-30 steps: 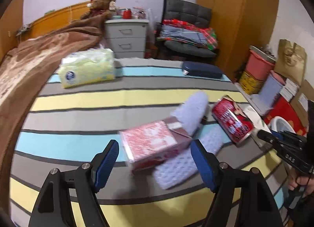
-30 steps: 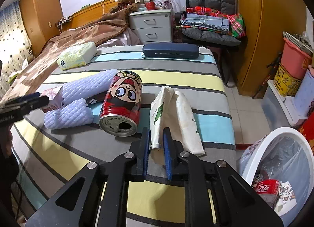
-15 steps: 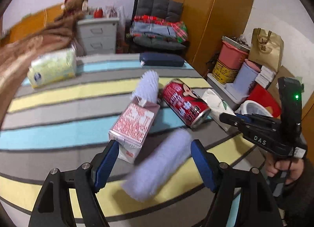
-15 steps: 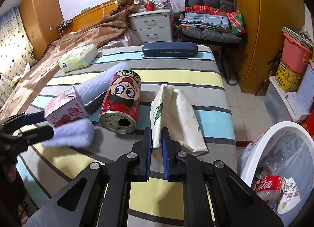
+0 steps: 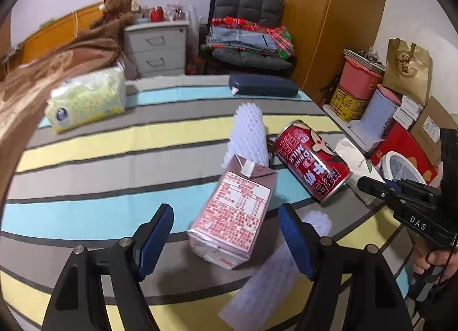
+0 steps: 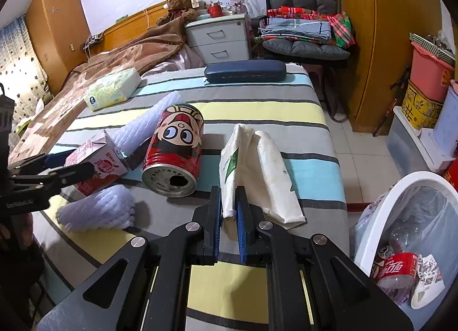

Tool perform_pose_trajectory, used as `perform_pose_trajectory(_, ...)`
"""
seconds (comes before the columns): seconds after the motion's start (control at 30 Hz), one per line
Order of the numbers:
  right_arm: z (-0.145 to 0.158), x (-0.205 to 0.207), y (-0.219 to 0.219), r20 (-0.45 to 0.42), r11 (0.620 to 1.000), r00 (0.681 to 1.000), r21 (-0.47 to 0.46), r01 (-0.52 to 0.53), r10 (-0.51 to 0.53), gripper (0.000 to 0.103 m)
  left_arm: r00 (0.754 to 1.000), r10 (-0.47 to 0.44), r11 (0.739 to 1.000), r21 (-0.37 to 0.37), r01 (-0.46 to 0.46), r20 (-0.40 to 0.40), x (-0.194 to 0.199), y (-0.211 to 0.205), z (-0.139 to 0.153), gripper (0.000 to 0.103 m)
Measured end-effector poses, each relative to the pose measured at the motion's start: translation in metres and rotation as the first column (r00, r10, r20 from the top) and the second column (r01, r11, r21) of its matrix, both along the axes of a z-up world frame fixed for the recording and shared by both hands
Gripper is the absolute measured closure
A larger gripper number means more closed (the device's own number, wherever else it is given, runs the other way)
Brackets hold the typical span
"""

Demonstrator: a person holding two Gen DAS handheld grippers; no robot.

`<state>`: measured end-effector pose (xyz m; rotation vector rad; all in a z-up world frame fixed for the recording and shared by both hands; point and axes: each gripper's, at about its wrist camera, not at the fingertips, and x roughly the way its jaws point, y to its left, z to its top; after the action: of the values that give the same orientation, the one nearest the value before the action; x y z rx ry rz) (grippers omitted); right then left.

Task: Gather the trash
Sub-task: 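Grasp the pink-and-white juice carton with the left tool while the right tool grasps the beige paper bag, then carry the juice carton and paper bag over the white bin with both tools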

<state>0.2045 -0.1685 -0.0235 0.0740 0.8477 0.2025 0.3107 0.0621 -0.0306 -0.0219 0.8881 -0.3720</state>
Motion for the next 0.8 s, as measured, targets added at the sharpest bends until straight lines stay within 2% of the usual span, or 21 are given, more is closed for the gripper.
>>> perform_pose_trajectory(0.1,0.000,0.000,0.000,-0.001,1.000,1.000,0.002,-0.001,0.001,0.093,1.000,-0.001,0.999,-0.033,0.000,-0.016,0.005,0.000,-0.003,0.038)
perform_pose_trajectory(0.23,-0.001,0.000,-0.002,0.000,1.000,1.000,0.013,-0.001,0.001,0.093,0.999,-0.019,0.999,-0.041,0.018,-0.029,0.004,-0.002,-0.006,0.049)
perform_pose_trajectory(0.33,-0.001,0.000,-0.002,0.000,1.000,1.000,0.014,-0.002,0.002,0.093,0.998,-0.035,0.997,-0.064,0.032,-0.046,0.004,-0.004,-0.007,0.054)
perform_pose_trajectory(0.43,-0.001,-0.001,-0.002,0.001,1.000,1.000,0.014,-0.002,0.002,0.093,0.998,-0.014,0.999,-0.038,0.011,-0.063,0.007,-0.006,-0.011,0.056)
perform_pose_trajectory(0.47,-0.001,-0.001,-0.002,0.001,1.000,1.000,0.013,-0.002,0.002,0.093,0.998,-0.006,1.000,-0.031,0.004,-0.063,0.007,-0.006,-0.011,0.063)
perform_pose_trajectory(0.53,-0.001,-0.001,-0.002,0.001,1.000,1.000,0.012,-0.004,0.004,0.093,0.999,0.021,1.000,-0.004,-0.022,-0.044,0.004,-0.006,-0.009,0.063)
perform_pose_trajectory(0.8,0.002,-0.003,-0.003,0.020,1.000,1.000,0.002,0.004,-0.004,0.095,0.997,0.073,0.997,-0.014,-0.073,0.006,-0.013,-0.007,0.004,0.064)
